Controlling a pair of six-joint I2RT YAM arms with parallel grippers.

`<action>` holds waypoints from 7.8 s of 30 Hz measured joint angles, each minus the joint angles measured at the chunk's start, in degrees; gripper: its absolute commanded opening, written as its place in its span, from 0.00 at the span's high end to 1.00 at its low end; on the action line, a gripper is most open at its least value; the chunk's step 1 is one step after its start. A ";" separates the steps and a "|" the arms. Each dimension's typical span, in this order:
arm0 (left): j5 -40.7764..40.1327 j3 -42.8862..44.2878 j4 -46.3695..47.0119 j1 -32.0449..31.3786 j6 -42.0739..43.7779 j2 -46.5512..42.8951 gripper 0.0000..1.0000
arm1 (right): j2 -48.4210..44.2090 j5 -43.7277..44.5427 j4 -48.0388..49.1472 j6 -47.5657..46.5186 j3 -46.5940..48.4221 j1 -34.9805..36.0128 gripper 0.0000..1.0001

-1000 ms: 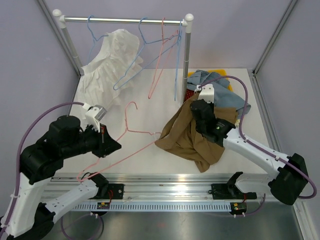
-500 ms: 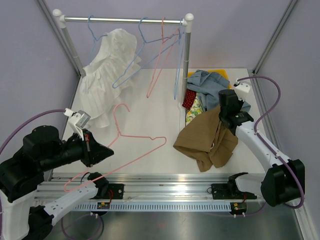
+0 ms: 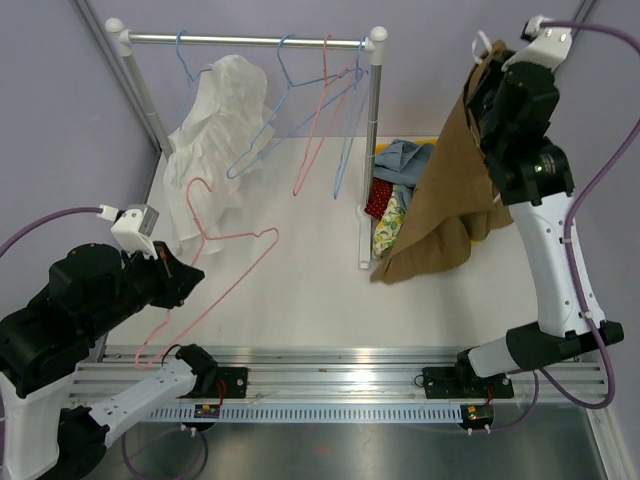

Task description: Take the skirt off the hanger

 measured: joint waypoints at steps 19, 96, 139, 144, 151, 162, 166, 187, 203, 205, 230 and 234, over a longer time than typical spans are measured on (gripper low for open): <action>-29.83 3.19 0.24 0.13 6.05 16.70 1.00 | 14.51 -12.63 6.12 -1.31 -11.72 -0.09 0.08; -8.63 27.04 35.01 12.72 21.62 38.60 0.01 | -23.39 -34.14 15.50 14.64 -64.04 -0.09 0.00; 5.31 25.09 46.07 35.54 21.73 56.98 0.87 | -21.35 -35.69 14.38 14.82 -64.74 -0.09 0.00; 5.79 25.11 44.52 35.21 20.85 55.91 1.00 | -22.14 -35.69 14.19 15.15 -64.70 -0.09 0.01; 6.43 32.22 38.64 35.54 18.88 55.65 1.00 | -26.47 -35.41 9.53 15.56 -60.11 -0.09 0.01; 8.04 31.82 36.15 33.18 16.37 42.01 1.00 | -28.50 -42.05 4.85 13.16 -34.73 2.12 0.01; 7.45 25.03 37.44 29.40 15.10 35.65 1.00 | -21.00 -34.56 1.62 10.34 -20.85 20.39 0.01; -12.59 22.05 34.93 19.67 11.69 37.83 1.00 | 31.69 -0.39 -5.92 1.81 25.66 64.59 0.10; -12.13 26.40 24.39 21.84 11.72 37.46 1.00 | 20.90 11.96 8.55 10.91 -10.91 70.23 1.00; -12.37 26.82 21.44 22.95 11.32 37.90 1.00 | 20.13 14.80 9.51 14.05 -14.29 73.88 1.00; -7.17 1.90 17.77 16.15 7.41 19.61 1.00 | 18.97 23.06 -2.29 23.39 -24.65 72.50 1.00; -4.31 -6.67 14.78 15.61 4.92 11.19 1.00 | 17.57 18.80 2.71 17.18 -24.06 62.84 1.00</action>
